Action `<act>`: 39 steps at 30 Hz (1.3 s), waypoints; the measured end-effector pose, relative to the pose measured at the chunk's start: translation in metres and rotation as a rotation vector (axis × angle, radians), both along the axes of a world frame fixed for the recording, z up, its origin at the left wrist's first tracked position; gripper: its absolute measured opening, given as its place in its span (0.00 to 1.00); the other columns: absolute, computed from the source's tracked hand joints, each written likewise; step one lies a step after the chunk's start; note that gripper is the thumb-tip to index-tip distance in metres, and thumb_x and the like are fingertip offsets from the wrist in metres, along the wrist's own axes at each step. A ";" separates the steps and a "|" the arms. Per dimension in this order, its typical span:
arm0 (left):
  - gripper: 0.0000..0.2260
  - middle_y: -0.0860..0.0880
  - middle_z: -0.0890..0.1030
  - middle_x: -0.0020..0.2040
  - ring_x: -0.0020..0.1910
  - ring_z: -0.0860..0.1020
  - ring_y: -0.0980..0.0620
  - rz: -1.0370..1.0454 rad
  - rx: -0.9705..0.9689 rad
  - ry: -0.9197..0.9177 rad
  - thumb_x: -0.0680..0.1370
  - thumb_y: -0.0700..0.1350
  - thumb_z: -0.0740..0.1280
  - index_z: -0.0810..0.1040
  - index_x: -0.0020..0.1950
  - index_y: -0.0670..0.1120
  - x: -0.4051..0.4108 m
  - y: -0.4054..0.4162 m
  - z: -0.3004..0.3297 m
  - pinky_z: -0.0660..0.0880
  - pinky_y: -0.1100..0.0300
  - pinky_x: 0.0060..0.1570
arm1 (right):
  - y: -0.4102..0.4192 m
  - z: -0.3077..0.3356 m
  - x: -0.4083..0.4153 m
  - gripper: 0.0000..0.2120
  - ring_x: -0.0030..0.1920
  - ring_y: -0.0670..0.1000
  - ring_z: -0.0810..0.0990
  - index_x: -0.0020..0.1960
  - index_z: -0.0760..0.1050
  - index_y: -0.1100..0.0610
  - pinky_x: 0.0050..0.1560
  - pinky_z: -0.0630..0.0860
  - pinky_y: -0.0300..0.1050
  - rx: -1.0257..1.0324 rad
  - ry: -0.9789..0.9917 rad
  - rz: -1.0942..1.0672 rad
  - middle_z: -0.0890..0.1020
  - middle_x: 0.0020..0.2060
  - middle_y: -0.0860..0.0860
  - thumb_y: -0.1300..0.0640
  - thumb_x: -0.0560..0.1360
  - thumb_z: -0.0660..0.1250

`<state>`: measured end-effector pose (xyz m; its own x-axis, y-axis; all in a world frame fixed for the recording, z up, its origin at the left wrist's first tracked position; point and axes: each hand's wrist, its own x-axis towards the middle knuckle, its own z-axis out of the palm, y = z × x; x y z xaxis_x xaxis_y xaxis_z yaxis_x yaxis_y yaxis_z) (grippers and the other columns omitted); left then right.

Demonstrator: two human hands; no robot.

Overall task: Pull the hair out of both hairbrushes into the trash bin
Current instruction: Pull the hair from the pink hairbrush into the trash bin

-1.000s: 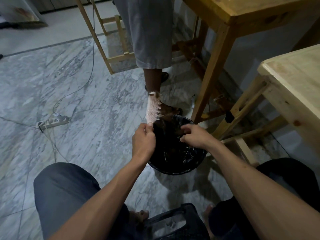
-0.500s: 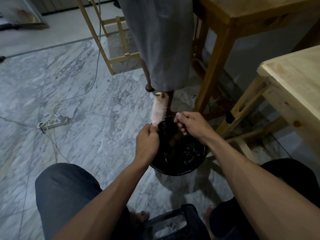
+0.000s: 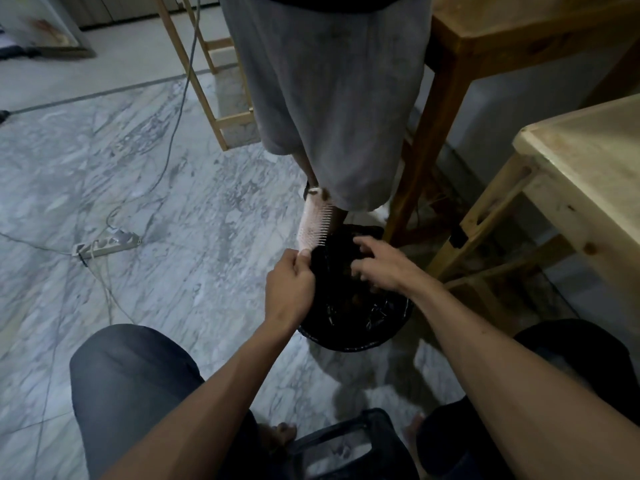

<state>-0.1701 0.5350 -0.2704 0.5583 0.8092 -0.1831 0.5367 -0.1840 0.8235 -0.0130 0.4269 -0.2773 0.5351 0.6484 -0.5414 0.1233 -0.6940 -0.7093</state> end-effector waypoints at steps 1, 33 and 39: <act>0.14 0.47 0.79 0.38 0.37 0.77 0.48 -0.028 0.038 0.009 0.86 0.51 0.57 0.75 0.47 0.44 -0.001 -0.002 -0.002 0.71 0.48 0.39 | 0.004 0.003 0.000 0.36 0.53 0.52 0.82 0.80 0.64 0.44 0.42 0.81 0.48 0.047 -0.005 -0.058 0.71 0.71 0.47 0.52 0.73 0.68; 0.13 0.48 0.78 0.32 0.30 0.75 0.48 -0.129 0.201 0.029 0.86 0.52 0.57 0.75 0.50 0.46 0.001 -0.001 -0.003 0.63 0.54 0.30 | 0.004 0.008 0.007 0.44 0.53 0.57 0.85 0.81 0.62 0.45 0.48 0.84 0.52 0.140 -0.101 -0.087 0.74 0.69 0.51 0.62 0.68 0.74; 0.12 0.50 0.75 0.30 0.29 0.73 0.47 -0.135 0.288 0.075 0.85 0.53 0.57 0.73 0.49 0.47 0.001 0.000 -0.003 0.61 0.54 0.30 | 0.013 0.020 0.008 0.09 0.34 0.52 0.80 0.55 0.83 0.62 0.30 0.72 0.42 0.399 0.284 -0.146 0.84 0.36 0.51 0.62 0.78 0.67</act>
